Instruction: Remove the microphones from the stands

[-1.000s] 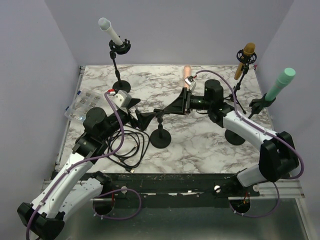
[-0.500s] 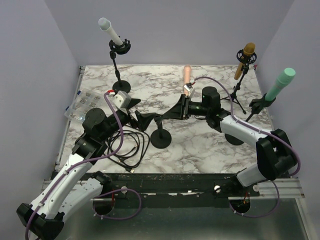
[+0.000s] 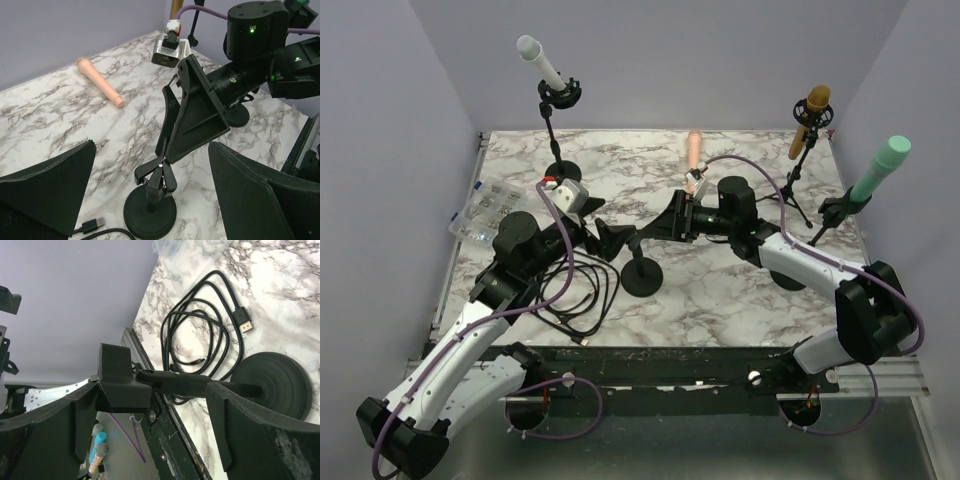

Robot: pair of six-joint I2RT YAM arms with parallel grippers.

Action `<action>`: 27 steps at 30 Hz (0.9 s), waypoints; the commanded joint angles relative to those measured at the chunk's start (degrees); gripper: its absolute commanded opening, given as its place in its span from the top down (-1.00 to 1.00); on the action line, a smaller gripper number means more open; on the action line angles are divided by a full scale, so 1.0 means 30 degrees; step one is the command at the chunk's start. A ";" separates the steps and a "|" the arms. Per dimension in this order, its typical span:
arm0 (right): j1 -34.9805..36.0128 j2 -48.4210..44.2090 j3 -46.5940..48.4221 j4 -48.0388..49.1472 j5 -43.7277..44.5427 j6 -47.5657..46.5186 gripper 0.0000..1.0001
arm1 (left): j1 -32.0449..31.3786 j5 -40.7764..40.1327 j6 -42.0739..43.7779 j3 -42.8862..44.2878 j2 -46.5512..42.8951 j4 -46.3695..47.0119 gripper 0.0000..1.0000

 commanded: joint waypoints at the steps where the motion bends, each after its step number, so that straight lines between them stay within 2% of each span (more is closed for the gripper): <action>1: 0.0250 -0.0362 0.0386 -0.4088 0.2086 -0.2280 -0.90 | -0.0160 -0.0052 -0.0171 0.0443 0.0452 0.0239 -0.97; 4: 0.0245 -0.1002 0.0876 -0.4886 0.2323 -0.2713 -1.00 | -0.0159 -0.0356 0.0017 0.0436 0.0297 0.0168 -0.97; 10: 0.0250 -0.1831 0.1233 -0.5834 0.2324 -0.3007 -1.00 | -0.0161 -0.1213 0.0422 0.0219 -0.0609 0.0138 -0.97; 17: 0.0250 -0.2475 0.1144 -0.6423 0.3260 -0.3054 -1.00 | -0.0146 -0.0904 0.0336 0.0305 -0.1021 0.0142 -0.97; 23: 0.0243 -0.1754 0.3335 -1.0236 0.7217 -0.3734 -1.00 | -0.0204 -0.0563 0.0075 0.0327 -0.1476 0.0221 -0.97; 27: 0.0250 -0.2397 0.4249 -1.1582 1.0374 -0.3747 -1.00 | -0.0271 -0.0520 -0.0152 0.0281 -0.1292 0.0358 -0.97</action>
